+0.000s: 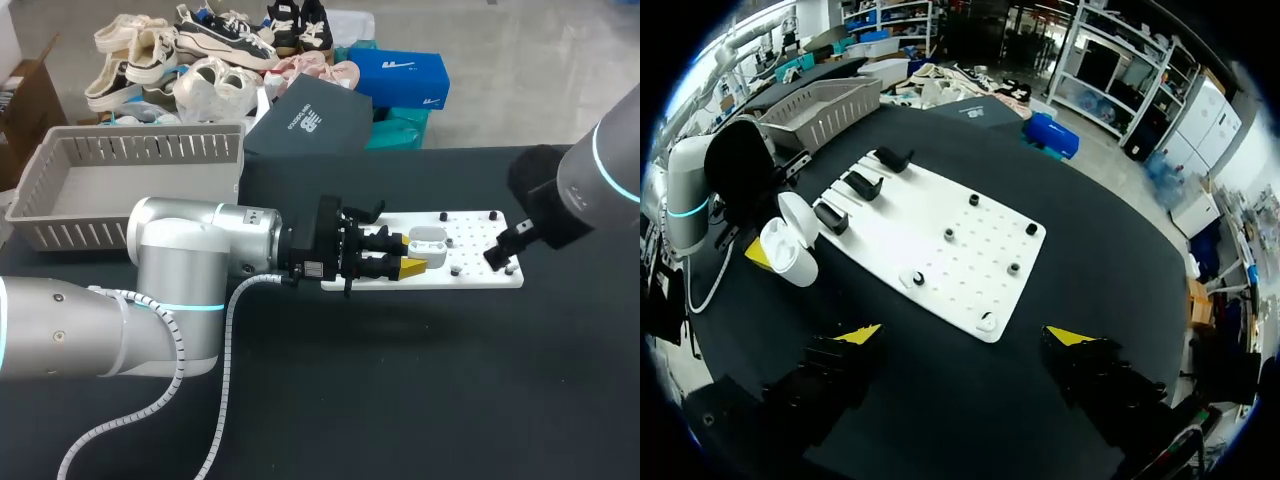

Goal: Pick up each earbud case from the left stands, insert the matching earbuds, close the lid, and place the case in the box.

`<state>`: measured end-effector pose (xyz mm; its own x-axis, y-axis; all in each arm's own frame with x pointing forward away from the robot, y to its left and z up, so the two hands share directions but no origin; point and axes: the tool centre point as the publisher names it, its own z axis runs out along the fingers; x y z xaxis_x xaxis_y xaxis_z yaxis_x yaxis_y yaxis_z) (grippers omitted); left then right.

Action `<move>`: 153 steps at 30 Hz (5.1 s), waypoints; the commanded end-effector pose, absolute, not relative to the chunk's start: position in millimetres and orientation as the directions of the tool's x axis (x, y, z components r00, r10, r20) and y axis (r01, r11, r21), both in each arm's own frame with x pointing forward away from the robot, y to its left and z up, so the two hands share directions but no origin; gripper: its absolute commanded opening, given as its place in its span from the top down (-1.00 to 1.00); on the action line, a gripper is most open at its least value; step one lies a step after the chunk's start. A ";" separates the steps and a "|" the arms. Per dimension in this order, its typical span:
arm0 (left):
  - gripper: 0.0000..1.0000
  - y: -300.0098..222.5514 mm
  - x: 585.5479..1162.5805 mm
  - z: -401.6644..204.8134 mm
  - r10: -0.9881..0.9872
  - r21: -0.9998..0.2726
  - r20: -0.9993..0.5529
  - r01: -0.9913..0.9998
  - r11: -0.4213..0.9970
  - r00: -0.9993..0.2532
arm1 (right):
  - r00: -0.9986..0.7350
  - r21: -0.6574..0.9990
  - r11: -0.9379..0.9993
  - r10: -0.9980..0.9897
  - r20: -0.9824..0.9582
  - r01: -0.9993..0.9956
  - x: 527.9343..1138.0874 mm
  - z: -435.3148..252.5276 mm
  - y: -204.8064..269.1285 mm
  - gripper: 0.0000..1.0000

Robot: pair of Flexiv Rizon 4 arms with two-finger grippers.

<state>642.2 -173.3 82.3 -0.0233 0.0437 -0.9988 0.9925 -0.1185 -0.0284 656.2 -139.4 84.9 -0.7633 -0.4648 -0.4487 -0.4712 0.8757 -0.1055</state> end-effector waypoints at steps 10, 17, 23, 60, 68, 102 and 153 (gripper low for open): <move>1.00 -173.7 643.2 81.5 0.043 -0.028 -0.999 0.992 -0.120 -0.023 | -0.792 -0.379 0.872 -0.458 -0.404 -0.311 667.0 61.5 -138.4 -0.42; 1.00 -173.7 643.2 81.5 0.043 -0.028 -0.999 0.992 -0.120 -0.023 | -0.812 -0.380 0.868 -0.457 -0.364 -0.319 673.3 48.8 -139.5 -0.58; 1.00 -173.7 643.2 81.5 0.043 -0.028 -0.999 0.992 -0.120 -0.023 | -0.828 -0.372 0.874 -0.442 -0.344 -0.312 677.2 41.6 -145.0 -0.52; 1.00 -173.7 643.2 81.5 0.043 -0.028 -0.999 0.992 -0.120 -0.023 | -0.867 -0.314 0.896 -0.406 -0.289 -0.315 686.8 15.7 -155.0 0.18; 1.00 -173.7 643.2 81.5 0.043 -0.028 -0.999 0.992 -0.120 -0.023 | -0.871 -0.309 0.898 -0.401 -0.283 -0.313 686.0 13.3 -156.4 0.37; 1.00 -173.7 643.2 81.5 0.043 -0.028 -0.999 0.992 -0.120 -0.023 | -0.851 -0.206 0.940 -0.335 -0.405 -0.272 655.7 86.6 -154.8 1.00; 1.00 -173.7 643.2 81.5 0.043 -0.028 -0.999 0.992 -0.120 -0.023 | -0.873 -0.205 0.931 -0.355 -0.335 -0.301 604.4 161.3 -38.8 1.00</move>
